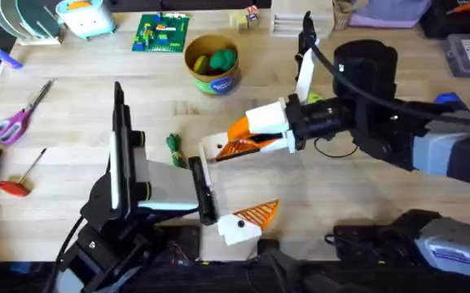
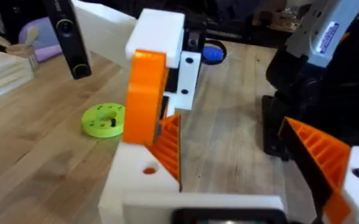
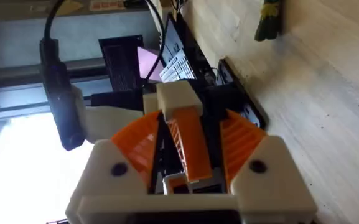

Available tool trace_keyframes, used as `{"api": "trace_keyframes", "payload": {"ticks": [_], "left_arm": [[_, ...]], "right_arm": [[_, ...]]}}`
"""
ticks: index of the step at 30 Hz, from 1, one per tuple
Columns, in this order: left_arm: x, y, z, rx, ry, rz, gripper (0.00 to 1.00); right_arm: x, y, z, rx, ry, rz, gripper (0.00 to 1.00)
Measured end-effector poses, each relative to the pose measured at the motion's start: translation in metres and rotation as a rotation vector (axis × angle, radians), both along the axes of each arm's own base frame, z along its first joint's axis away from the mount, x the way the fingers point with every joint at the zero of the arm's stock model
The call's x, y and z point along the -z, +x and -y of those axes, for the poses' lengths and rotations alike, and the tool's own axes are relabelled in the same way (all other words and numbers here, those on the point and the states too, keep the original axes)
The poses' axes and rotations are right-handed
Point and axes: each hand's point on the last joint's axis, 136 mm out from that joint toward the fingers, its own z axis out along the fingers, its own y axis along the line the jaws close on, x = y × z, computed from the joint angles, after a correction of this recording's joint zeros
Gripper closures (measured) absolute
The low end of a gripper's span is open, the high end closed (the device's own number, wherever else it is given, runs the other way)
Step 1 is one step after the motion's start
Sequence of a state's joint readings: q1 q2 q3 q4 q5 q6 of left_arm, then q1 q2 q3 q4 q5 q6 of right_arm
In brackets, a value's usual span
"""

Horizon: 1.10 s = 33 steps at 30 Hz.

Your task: Pick up the gripper from the table and insert it into the empty holder that is missing its gripper. Then pick up a screw, insert it into the mounting hole, and use the screwdriver to tighten it. Finally, clean up the table by picking up the vegetable and placing it into the bucket.

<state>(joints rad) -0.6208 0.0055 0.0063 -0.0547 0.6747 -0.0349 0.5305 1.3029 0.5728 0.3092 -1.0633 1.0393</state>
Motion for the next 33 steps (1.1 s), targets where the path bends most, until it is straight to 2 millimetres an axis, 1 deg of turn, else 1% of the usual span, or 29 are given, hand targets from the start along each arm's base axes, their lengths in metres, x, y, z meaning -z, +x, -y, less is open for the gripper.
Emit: {"api": "trace_keyframes", "payload": {"ticks": [4, 7, 12, 14, 16, 17, 20, 21, 22, 24, 26, 29, 31, 33], "left_arm": [[0.000, -0.004, 0.001, 0.021, 0.000, -0.001, 0.008], [0.000, -0.004, 0.001, 0.023, 0.000, -0.002, 0.008], [0.000, -0.004, 0.001, 0.025, 0.000, -0.001, 0.008], [0.000, -0.004, 0.001, 0.025, 0.000, -0.002, 0.008], [0.000, -0.004, 0.001, 0.025, -0.001, -0.001, 0.008], [0.000, -0.004, 0.001, 0.026, -0.001, -0.001, 0.008], [0.000, -0.004, 0.001, 0.026, 0.000, -0.001, 0.008], [0.000, -0.004, 0.001, 0.026, 0.000, -0.002, 0.008], [0.000, -0.004, 0.001, 0.026, 0.000, -0.002, 0.008], [0.000, -0.004, 0.001, 0.026, 0.000, -0.002, 0.008], [0.000, -0.004, 0.001, 0.026, 0.000, -0.002, 0.008], [0.000, -0.004, 0.001, 0.026, 0.000, -0.002, 0.008], [0.000, -0.005, 0.001, 0.026, 0.000, -0.002, 0.008], [0.000, -0.005, 0.001, 0.029, 0.000, -0.002, 0.008]], "right_arm": [[0.000, 0.001, 0.001, 0.005, 0.000, 0.001, 0.494], [0.000, 0.007, 0.004, 0.022, 0.000, 0.003, 0.473], [0.000, 0.020, 0.014, 0.065, 0.002, 0.032, 0.353], [0.001, 0.030, 0.020, 0.099, -0.003, 0.058, 0.325], [0.003, 0.044, 0.029, 0.156, -0.019, 0.099, 0.282], [0.005, 0.053, 0.034, 0.189, -0.030, 0.127, 0.239], [0.007, 0.082, 0.051, 0.305, -0.072, 0.229, 0.068], [0.009, 0.090, 0.058, 0.340, -0.092, 0.259, 0.024], [0.012, 0.098, 0.065, 0.374, -0.116, 0.287, 0.013], [0.017, 0.110, 0.077, 0.424, -0.172, 0.314, 0.009], [0.023, 0.117, 0.086, 0.448, -0.256, 0.324, 0.009], [0.028, 0.116, 0.101, 0.440, -0.413, 0.333, 0.009], [0.021, 0.113, 0.112, 0.428, -0.512, 0.366, 0.009], [0.008, 0.111, 0.125, 0.421, -0.607, 0.419, 0.010]]}}
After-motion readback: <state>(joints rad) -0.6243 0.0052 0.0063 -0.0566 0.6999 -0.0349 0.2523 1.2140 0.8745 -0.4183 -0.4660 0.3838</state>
